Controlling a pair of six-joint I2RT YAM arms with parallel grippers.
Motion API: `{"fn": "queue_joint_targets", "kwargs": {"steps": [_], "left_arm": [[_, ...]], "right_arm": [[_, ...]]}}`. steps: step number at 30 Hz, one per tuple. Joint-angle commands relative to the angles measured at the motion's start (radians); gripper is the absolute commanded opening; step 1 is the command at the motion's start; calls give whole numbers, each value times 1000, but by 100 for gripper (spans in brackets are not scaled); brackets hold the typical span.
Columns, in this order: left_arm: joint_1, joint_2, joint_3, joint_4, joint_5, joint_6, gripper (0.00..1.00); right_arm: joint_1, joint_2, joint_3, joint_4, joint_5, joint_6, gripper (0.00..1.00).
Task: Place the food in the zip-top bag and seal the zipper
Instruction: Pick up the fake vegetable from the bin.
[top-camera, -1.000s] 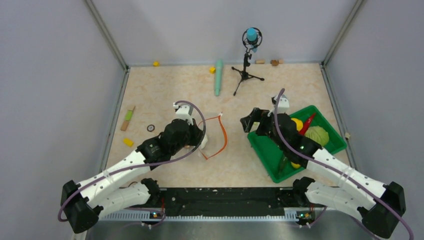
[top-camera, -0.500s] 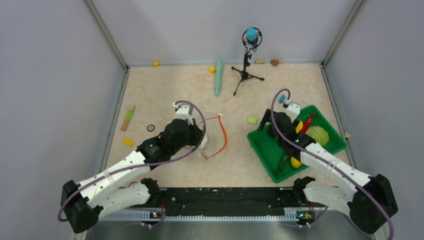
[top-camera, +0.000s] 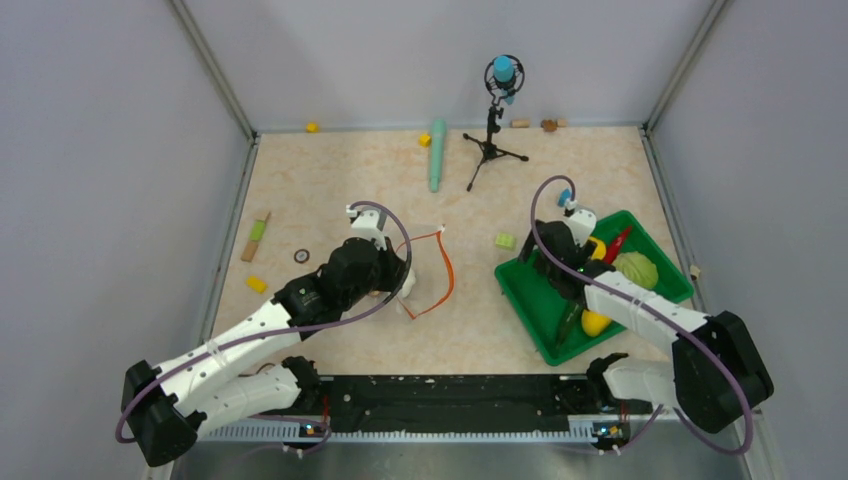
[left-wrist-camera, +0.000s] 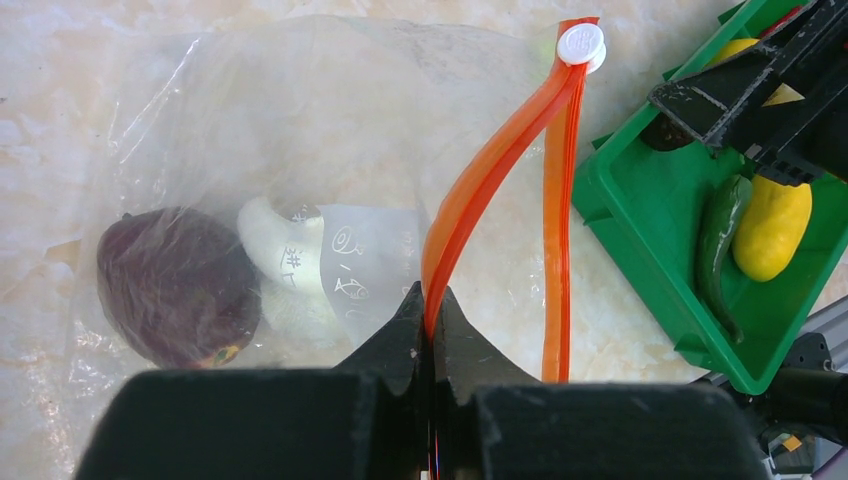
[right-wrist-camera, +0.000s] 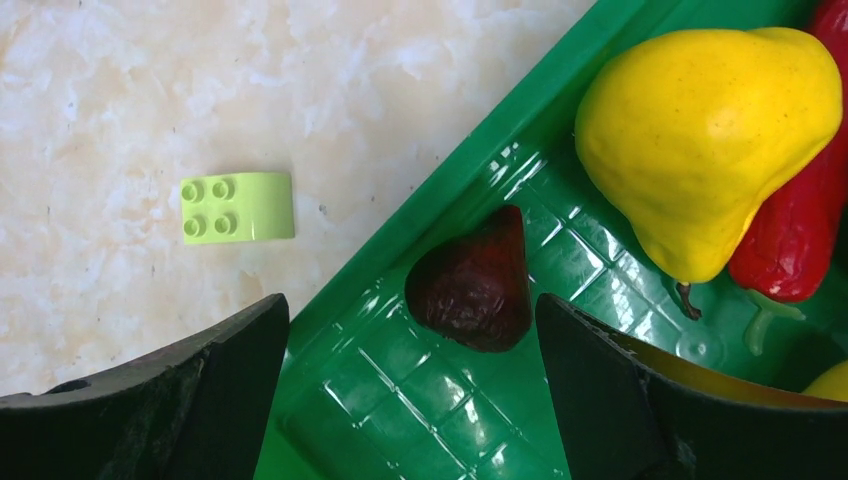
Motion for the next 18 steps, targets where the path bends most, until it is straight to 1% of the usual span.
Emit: {"fn": "queue_joint_targets", "kwargs": {"steps": [1,6,10,13,18], "left_arm": [[4,-15,-10,57,-22,10,0],[5,-4,-7,58,-21,10,0],[4,0,-4,56,-18,11,0],[5,-4,-7,59,-16,10,0],[5,0,-7,62,-12,10,0]], "right_arm": [[-35,47,-22,42,-15,-7,90],[-58,96,-23,49,-24,-8,85],[-60,87,-25,44,-52,-7,84],[-60,43,-19,18,-58,-8,84],[-59,-102,-12,-35,-57,-52,84]]}}
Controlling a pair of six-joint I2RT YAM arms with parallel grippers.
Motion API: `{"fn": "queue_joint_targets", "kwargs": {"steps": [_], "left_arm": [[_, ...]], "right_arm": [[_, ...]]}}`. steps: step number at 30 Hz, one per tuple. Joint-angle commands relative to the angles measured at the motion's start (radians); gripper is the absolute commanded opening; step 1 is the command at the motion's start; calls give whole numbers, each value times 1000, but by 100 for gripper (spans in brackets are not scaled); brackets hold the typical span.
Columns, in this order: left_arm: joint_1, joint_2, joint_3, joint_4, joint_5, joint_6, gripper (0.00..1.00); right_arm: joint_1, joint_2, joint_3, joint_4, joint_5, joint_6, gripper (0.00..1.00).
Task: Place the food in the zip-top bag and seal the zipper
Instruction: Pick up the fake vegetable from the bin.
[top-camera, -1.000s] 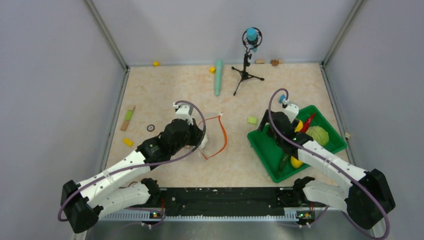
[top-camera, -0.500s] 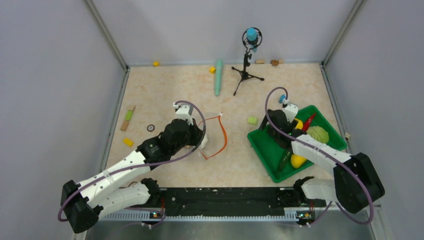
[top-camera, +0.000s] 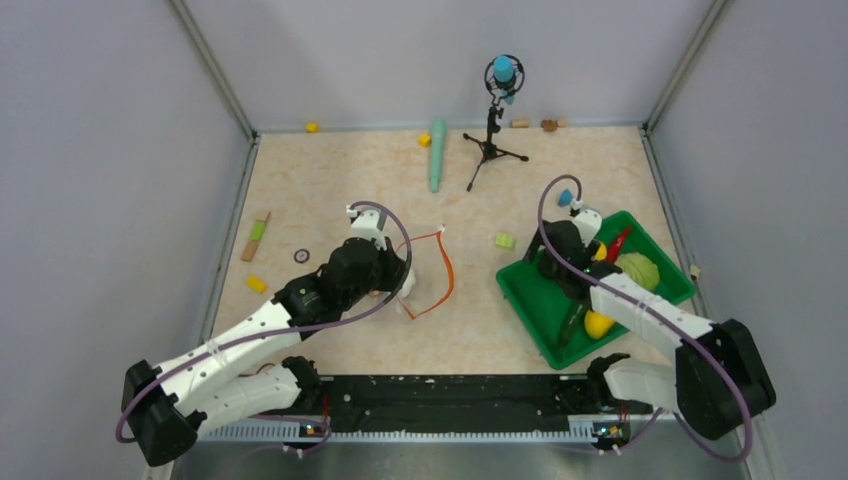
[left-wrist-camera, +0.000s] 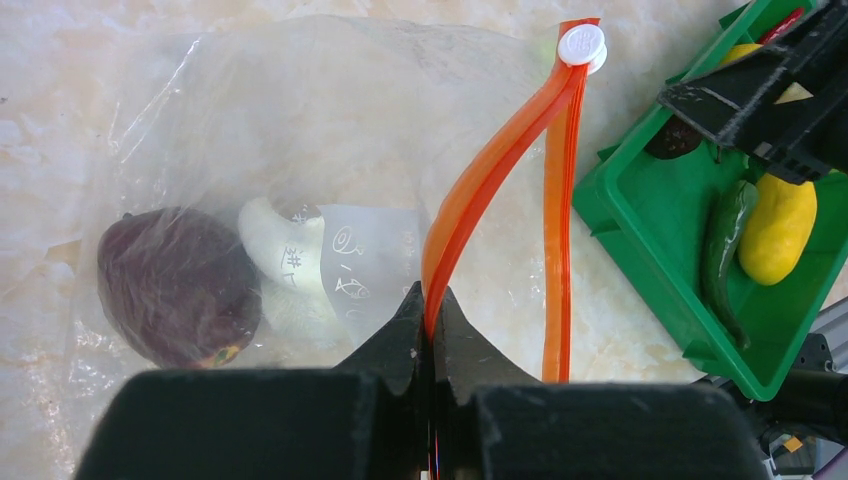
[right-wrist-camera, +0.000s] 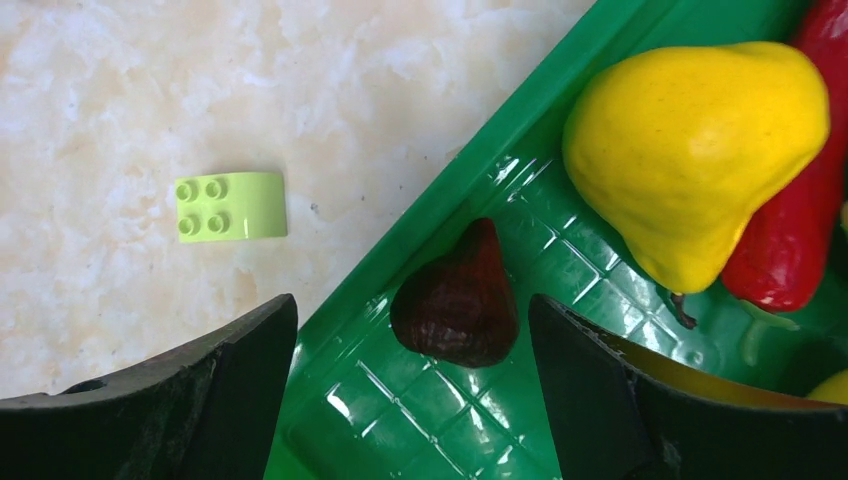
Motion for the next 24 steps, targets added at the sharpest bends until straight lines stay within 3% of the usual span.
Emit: {"fn": "queue_joint_targets", "kwargs": {"steps": [1,12,24], "left_arm": [[5,1,-6,61,-7,10,0],[4,13,-2,60,-4,8,0],[5,3,-2,52,-10,10,0]], "right_arm": [[-8,-145,-1,-82,-3,-49,84],[-7,-299,-95,-157,-34,-28,83],[-23,-22,-57,14,-57,-96,79]]}}
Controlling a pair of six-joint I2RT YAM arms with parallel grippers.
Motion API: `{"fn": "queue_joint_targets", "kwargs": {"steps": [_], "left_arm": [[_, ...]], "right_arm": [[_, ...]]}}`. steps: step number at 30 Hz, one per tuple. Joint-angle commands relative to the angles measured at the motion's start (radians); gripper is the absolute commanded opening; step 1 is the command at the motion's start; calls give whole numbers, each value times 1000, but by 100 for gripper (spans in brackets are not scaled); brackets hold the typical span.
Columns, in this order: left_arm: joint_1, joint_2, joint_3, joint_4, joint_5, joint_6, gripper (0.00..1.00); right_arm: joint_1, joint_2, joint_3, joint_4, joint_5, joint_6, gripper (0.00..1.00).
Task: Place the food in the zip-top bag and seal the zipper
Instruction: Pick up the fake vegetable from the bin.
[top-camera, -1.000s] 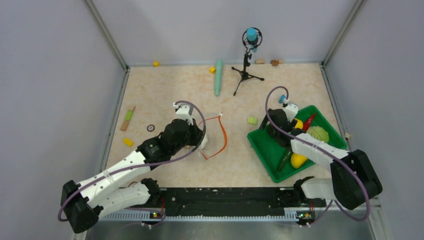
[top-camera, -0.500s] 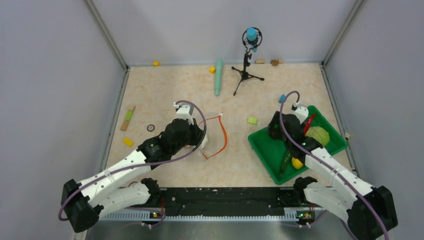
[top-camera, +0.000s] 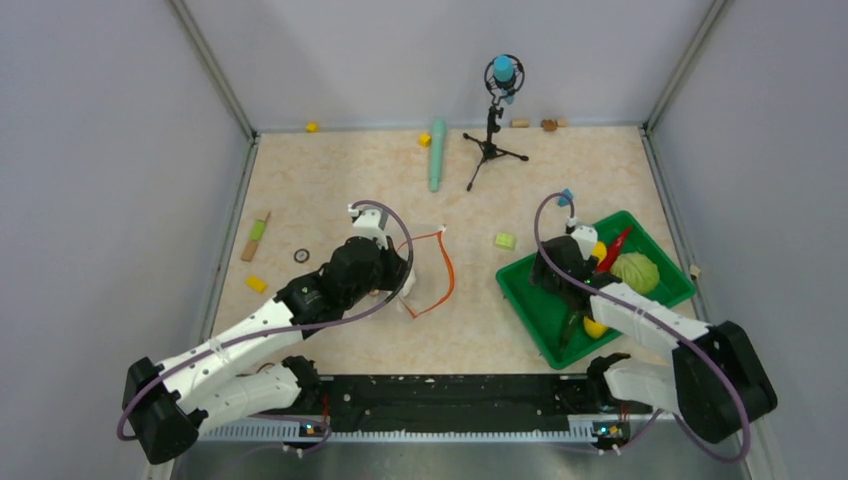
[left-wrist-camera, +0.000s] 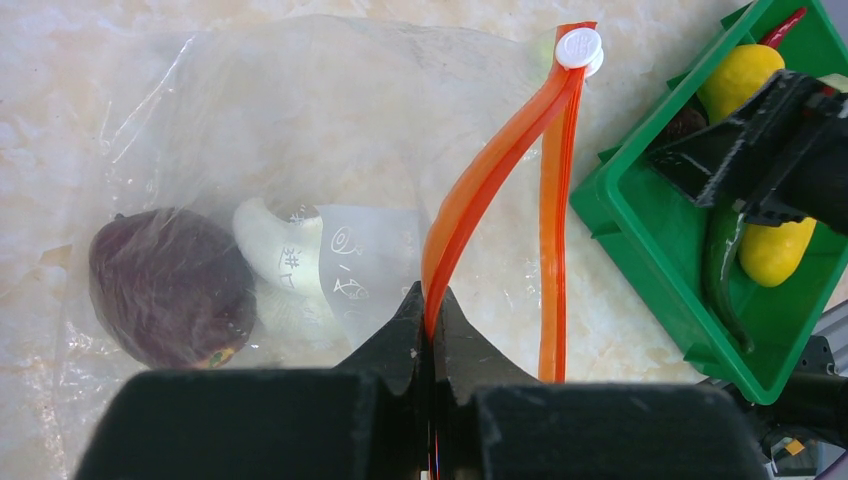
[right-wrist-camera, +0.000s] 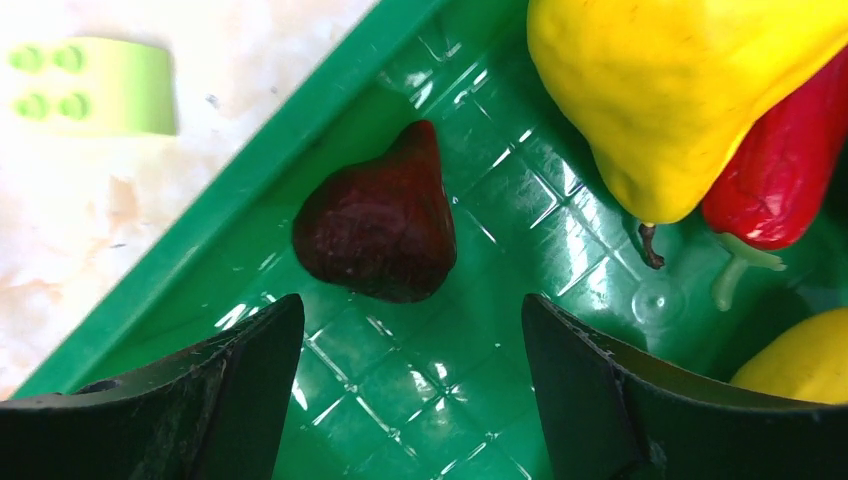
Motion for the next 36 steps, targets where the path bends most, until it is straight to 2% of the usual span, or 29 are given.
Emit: {"fn": "queue_joint_targets", "kwargs": {"steps": [1,6,14,17,21,25,33,36], "left_arm": [[5,-12,0,38,-10,10,0],[4,-8,0,38,-9,14,0],[4,-5,3,37,-3,19,0],[5,-8,5,35,-2,19,0],[5,-23,3,35,4,18,0],[4,-45,-3,31,-11,18,0],[4,-79,-9,32,-6,13,0],[5,-78,-12,36,-2,10,0]], "right_arm": [[-24,116,57,104,-6,-31,77],[-41,181,47,175,-7,-49,70],[-44,177,16,247,-13,-98,60],[-45,180,9,284,-29,-117,49],[-46,154,13,253,-41,-99,31],[-46,54,-3,204,-31,-59,23],[-45,-213,-8,32,-104,-44,19],[-45,-338,-12,-7,-189,-75,17]]}}
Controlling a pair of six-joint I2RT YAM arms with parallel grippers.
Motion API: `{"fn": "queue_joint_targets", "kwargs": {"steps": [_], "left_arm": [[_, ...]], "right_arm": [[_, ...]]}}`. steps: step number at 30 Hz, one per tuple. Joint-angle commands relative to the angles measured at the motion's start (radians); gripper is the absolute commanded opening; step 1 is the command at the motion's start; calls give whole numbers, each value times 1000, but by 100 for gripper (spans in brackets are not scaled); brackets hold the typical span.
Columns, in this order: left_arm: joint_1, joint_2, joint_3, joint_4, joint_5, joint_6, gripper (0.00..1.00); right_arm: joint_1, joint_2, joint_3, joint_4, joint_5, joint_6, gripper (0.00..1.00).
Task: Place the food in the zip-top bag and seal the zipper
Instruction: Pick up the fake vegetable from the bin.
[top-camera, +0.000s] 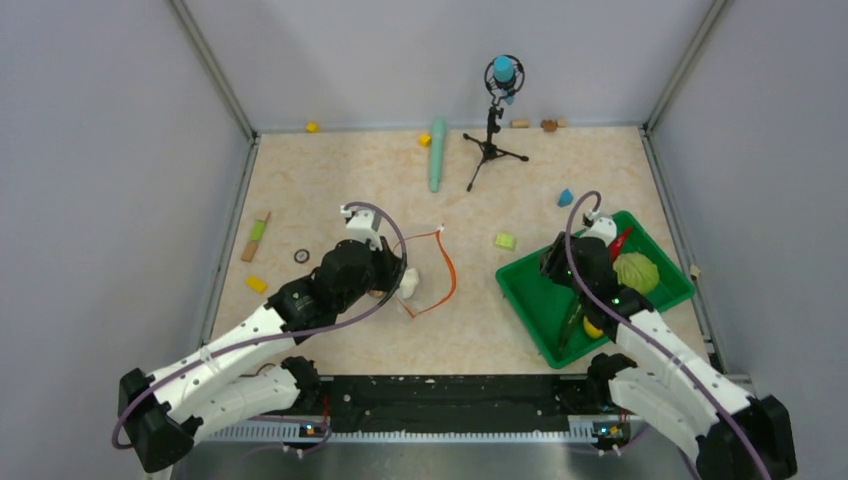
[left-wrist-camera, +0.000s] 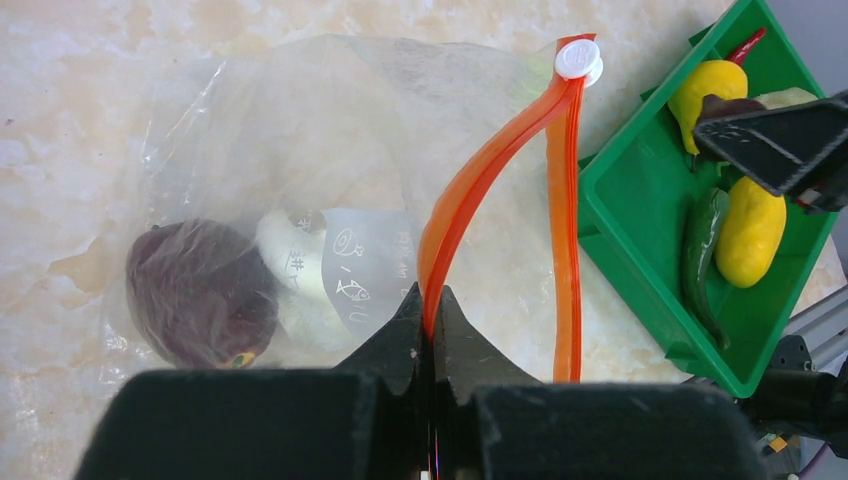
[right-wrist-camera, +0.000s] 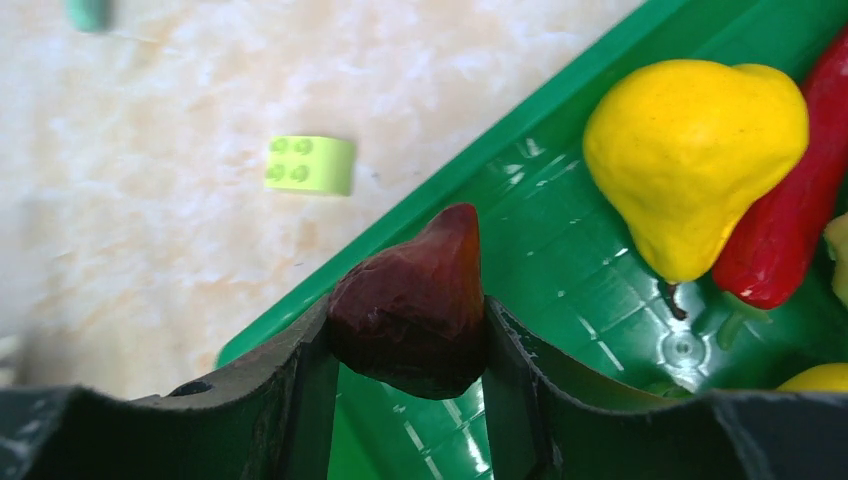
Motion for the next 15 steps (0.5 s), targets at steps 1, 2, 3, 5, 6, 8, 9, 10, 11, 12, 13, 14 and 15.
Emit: {"fn": "queue_joint_targets", "kwargs": {"steps": [1,2,3,5,6,8,9,10,11,12,13,14,15], "left_arm": [[4,-15,-5,35,1,0,0],[4,-14,-5,35,3,0,0],[4,-15,-4,35,2,-1,0],[4,-18,-6,36,-1,-1,0],[4,-20,-7,36,-3,-1,0],[4,-23,-7,37,-1,-1,0],[4,-26,-9,38,-2,-1,0],[4,-27,-11,38,-5,0,0],[4,-28,-11,39,-8,0,0],[4,-28,-12,38,-8,-1,0],[4,-27,-10,38,-8,-1,0],[3,-29,-11,38,-4,-4,0],[4,-30,-12,40,0,-4,0]], "right_arm": [[-8,-177,2,-85,-127,-24,17],[-7,-213,4,-94,-154,-31,17],[-7,-251,8,-105,-178,-36,17],[-8,-313,23,-127,-224,-43,16],[-8,-341,31,-137,-247,-46,16],[-7,-385,44,-142,-303,-46,15],[-7,-404,50,-143,-338,-45,15],[-8,-416,55,-140,-368,-38,15],[-8,-426,61,-130,-416,-29,15],[-8,-432,64,-114,-460,-25,15],[-8,-435,62,-86,-515,-17,15],[-7,-432,57,-50,-574,-5,15],[-8,-423,50,-11,-632,8,15]]}}
